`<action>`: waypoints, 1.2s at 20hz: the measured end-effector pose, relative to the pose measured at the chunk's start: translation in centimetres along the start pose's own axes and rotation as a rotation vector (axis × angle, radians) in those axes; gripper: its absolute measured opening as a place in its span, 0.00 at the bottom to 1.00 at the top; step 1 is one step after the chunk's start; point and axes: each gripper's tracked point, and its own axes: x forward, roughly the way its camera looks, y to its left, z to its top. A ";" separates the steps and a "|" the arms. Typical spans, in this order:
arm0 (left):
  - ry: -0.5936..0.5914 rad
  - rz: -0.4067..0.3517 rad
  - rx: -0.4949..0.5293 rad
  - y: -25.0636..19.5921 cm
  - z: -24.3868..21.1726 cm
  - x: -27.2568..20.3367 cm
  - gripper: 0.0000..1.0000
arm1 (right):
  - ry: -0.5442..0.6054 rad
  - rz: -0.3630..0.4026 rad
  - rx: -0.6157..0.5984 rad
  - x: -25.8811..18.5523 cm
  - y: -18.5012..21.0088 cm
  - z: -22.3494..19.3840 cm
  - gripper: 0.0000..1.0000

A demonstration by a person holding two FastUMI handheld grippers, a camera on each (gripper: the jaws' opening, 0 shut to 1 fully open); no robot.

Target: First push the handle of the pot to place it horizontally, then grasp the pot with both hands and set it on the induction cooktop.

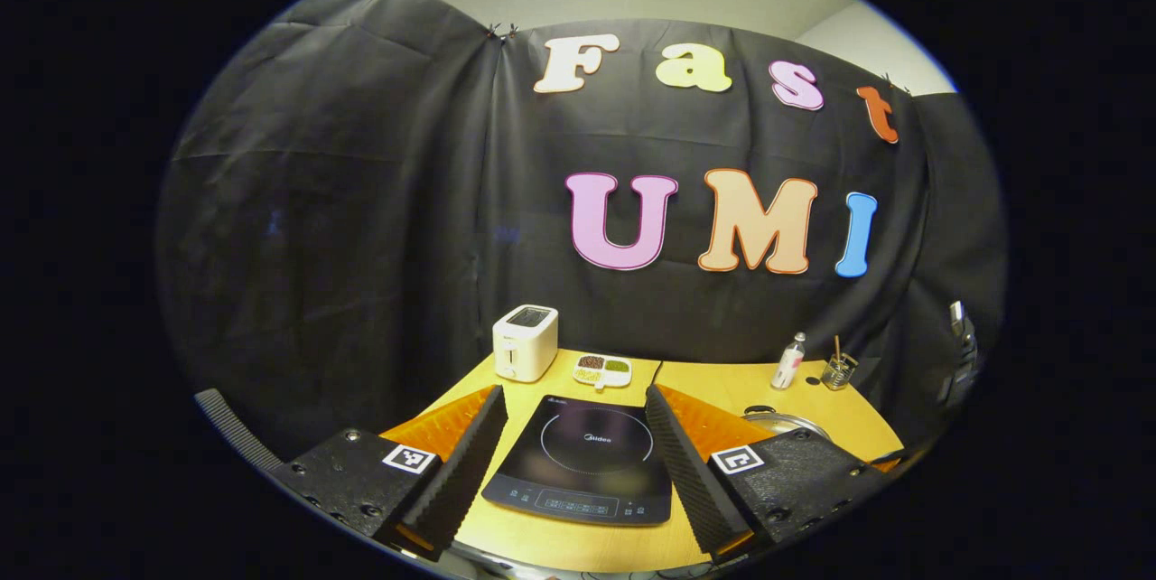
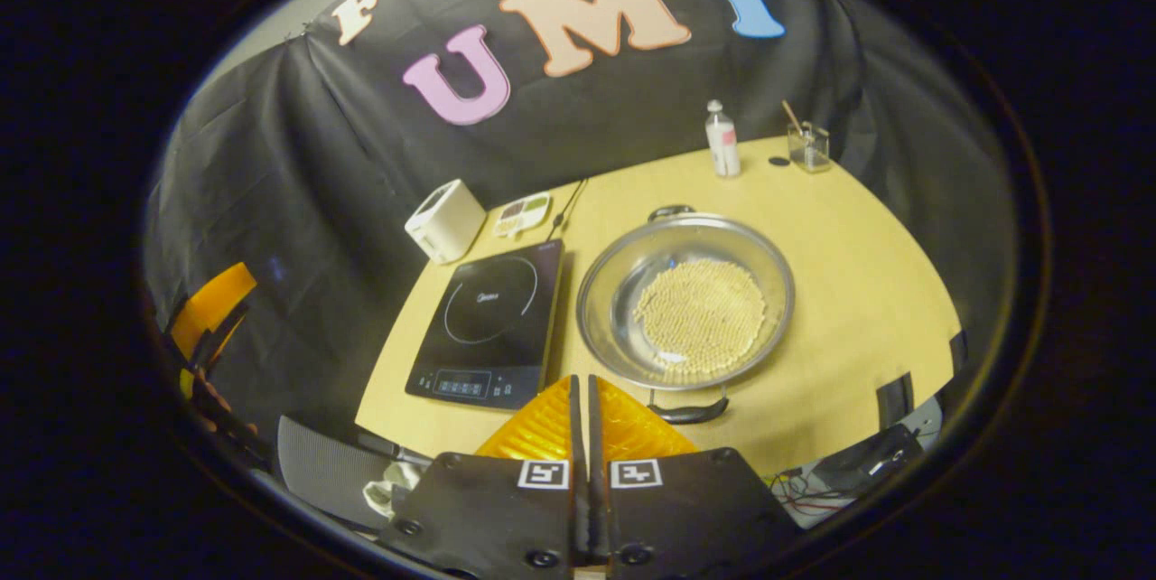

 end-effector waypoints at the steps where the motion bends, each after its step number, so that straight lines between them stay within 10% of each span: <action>1: 0.008 0.004 -0.007 0.2 -0.3 0.3 0.95 | 0.032 -0.009 0.002 0.5 -0.1 -0.7 0.00; 11: 0.067 0.065 -0.036 1.8 -2.4 1.6 0.95 | 0.380 -0.065 0.150 5.1 -0.9 -7.2 0.03; 24: 0.101 0.073 -0.020 2.3 -3.4 2.1 0.95 | 0.485 -0.155 0.220 9.8 -5.3 -7.8 0.03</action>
